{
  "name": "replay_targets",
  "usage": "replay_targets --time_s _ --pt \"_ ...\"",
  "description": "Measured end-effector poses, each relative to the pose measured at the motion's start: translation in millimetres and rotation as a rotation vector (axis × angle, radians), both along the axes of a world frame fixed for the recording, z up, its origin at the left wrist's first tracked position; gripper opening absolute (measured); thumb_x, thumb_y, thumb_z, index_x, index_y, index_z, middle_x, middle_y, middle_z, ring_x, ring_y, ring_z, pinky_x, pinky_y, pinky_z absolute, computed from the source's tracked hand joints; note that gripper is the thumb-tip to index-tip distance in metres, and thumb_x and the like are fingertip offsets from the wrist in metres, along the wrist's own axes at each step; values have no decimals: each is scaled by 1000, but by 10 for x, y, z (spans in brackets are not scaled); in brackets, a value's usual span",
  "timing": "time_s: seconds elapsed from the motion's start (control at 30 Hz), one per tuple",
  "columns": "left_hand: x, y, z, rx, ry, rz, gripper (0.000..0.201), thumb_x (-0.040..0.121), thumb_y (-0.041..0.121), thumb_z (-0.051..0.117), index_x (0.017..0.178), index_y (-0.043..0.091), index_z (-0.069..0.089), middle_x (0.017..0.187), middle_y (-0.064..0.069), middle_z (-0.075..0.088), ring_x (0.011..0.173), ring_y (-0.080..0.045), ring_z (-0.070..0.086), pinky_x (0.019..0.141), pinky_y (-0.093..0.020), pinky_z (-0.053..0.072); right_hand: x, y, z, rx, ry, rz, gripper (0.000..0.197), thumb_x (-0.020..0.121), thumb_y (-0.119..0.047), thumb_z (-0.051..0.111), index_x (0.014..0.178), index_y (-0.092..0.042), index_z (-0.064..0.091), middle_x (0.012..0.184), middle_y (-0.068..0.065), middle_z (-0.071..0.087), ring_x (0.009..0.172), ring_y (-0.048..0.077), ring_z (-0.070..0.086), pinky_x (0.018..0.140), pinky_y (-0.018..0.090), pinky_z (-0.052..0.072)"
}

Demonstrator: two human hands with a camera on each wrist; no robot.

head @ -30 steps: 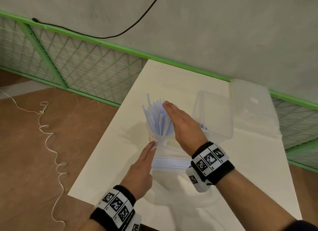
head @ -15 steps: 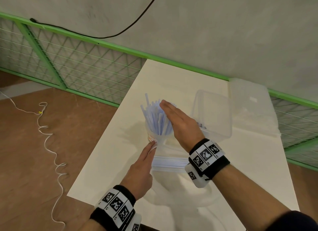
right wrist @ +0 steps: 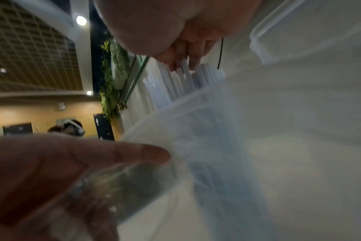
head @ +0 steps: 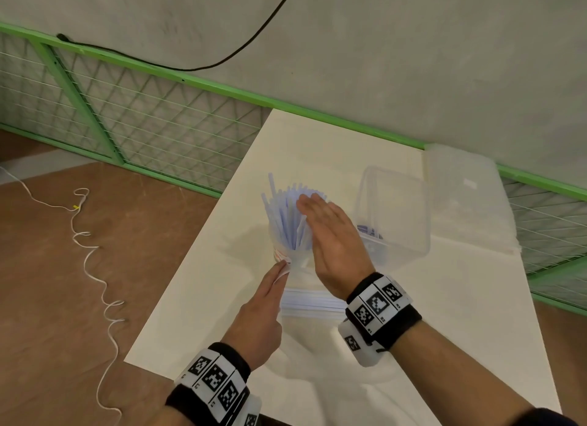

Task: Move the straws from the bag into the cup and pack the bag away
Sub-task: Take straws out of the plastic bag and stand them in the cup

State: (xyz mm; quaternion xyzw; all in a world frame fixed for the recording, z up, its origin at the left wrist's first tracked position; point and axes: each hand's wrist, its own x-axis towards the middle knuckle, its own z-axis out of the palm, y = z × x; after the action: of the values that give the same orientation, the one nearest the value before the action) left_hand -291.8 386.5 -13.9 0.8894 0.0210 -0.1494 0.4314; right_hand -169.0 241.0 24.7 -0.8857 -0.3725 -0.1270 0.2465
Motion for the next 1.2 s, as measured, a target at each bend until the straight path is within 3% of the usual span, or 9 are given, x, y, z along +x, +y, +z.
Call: replay_targets --time_s 0.13,0.27,0.53,0.67,0.73,0.87,0.97,1.1,1.2 --pt "10 -7 -4 -6 21 9 94 79 -11 40 152 40 10 151 39 -6 110 -11 57 93 -28 50 -182 30 128 -2 39 -3 64 98 -27 37 154 -3 17 162 9 13 151 20 12 122 35 14" --pt "30 -29 -16 -2 35 12 92 80 -10 40 153 38 10 153 35 -5 110 -13 58 94 -29 49 -225 27 -60 -312 -38 -64 60 101 -38 34 151 -6 30 160 8 26 150 23 15 117 45 25" --pt "37 -13 -37 41 31 -1 95 81 -9 42 152 42 6 153 33 -4 97 -13 63 81 -30 54 -175 204 130 -168 -19 -21 67 97 -35 40 154 -6 20 163 9 15 151 21 10 122 36 13" --pt "35 -10 -68 72 27 3 89 81 -9 44 153 34 12 157 25 -1 92 -16 63 81 -34 54 -145 237 5 -385 -5 -3 62 97 -40 31 147 -6 39 158 8 30 148 26 23 116 47 28" --pt "29 3 -70 76 18 2 91 79 -9 42 153 35 13 155 29 -3 94 -14 62 80 -33 54 -114 229 54 -287 -18 15 54 97 -35 36 139 -5 50 151 9 44 142 27 35 111 47 34" --pt "21 16 -70 90 16 -8 92 77 -9 41 151 37 11 153 32 -7 95 -17 63 82 -34 54 0 334 364 -1 -50 39 56 94 -23 52 145 -4 40 153 11 38 140 25 37 112 36 32" --pt "40 -7 -58 87 8 -6 89 79 -9 41 152 34 13 153 32 -7 95 -17 62 82 -33 53 124 499 448 -87 -41 59 68 93 -25 56 152 -8 27 160 7 25 145 24 29 113 35 28" --pt "39 -16 -37 69 -10 -3 88 79 -11 41 153 30 15 157 28 -5 101 -14 59 86 -30 52 247 509 166 -121 -108 100 42 93 -13 57 134 -4 56 137 12 57 124 30 56 97 46 48" --pt "26 13 -44 66 -27 -4 90 79 -12 41 153 30 14 157 28 -4 101 -10 58 84 -26 52 246 386 15 -136 -158 83 38 95 -10 53 132 -8 59 139 8 56 120 28 59 95 44 49"
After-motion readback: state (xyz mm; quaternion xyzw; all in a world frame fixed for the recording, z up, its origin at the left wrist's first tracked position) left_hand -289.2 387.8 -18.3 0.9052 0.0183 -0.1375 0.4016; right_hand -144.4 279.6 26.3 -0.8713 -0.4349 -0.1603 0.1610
